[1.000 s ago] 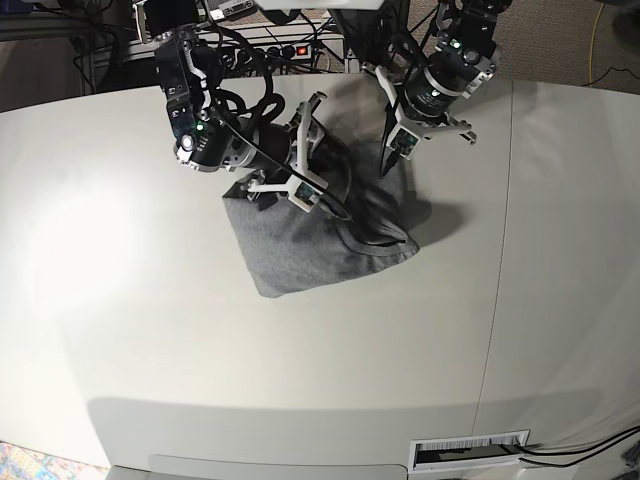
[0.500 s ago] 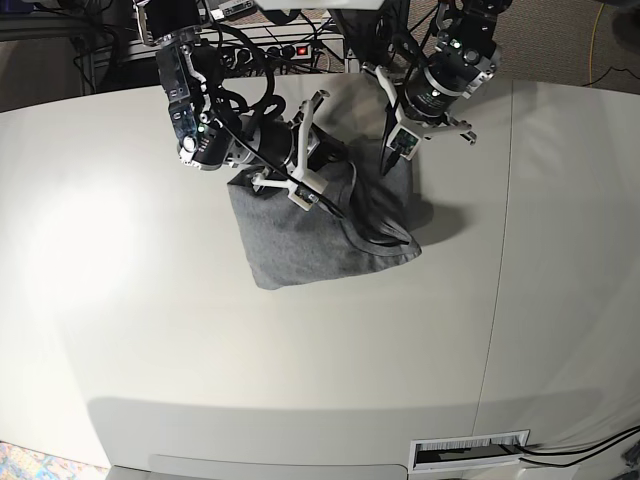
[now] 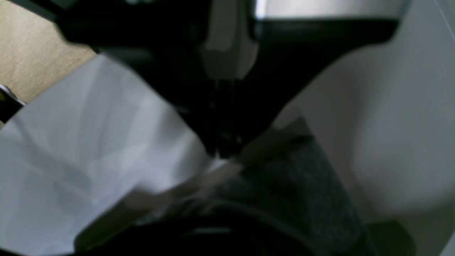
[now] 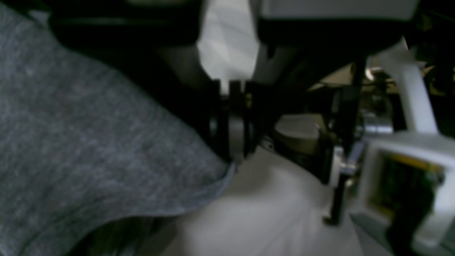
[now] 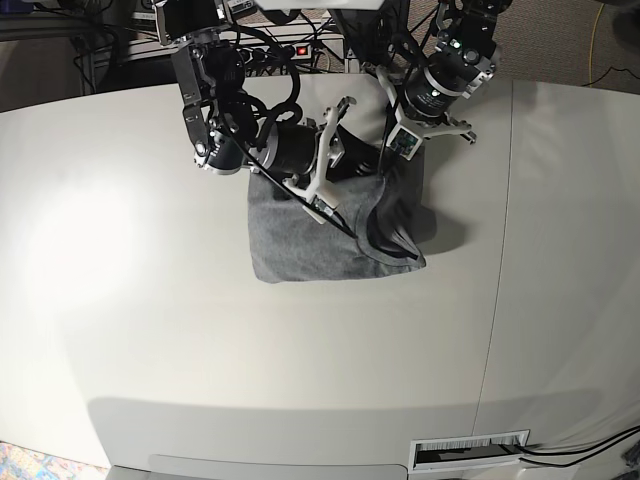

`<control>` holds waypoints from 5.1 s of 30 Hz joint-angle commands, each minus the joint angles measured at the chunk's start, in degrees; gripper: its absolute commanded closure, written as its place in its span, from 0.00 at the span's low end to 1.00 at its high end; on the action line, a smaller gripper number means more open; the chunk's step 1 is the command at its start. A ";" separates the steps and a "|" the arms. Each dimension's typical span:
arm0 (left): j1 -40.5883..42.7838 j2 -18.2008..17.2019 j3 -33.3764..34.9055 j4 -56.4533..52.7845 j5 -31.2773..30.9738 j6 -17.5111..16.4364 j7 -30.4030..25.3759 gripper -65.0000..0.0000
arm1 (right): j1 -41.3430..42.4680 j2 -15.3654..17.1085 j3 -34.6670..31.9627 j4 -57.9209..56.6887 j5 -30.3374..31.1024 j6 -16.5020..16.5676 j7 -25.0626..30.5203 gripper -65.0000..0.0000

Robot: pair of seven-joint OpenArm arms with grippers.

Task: Fold the T-shirt properly
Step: 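Smooth the bundle into a square with both grippers, then release the bundle with the right gripper and pull it back, then press and straighten the folded shirt with the left gripper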

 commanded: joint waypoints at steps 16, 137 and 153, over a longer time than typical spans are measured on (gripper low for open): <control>-0.13 0.00 -0.07 0.83 -0.61 -0.04 -1.22 1.00 | 0.68 -4.98 -0.81 0.85 3.28 0.12 -3.06 1.00; -33.90 -24.26 -0.09 -20.55 -13.70 6.56 -1.03 0.93 | 12.24 11.96 15.04 -9.31 15.61 0.12 -19.45 0.98; -17.68 -18.64 -0.24 9.03 -33.42 -1.75 2.56 1.00 | 12.24 12.44 15.04 -9.31 6.38 0.12 -12.39 0.98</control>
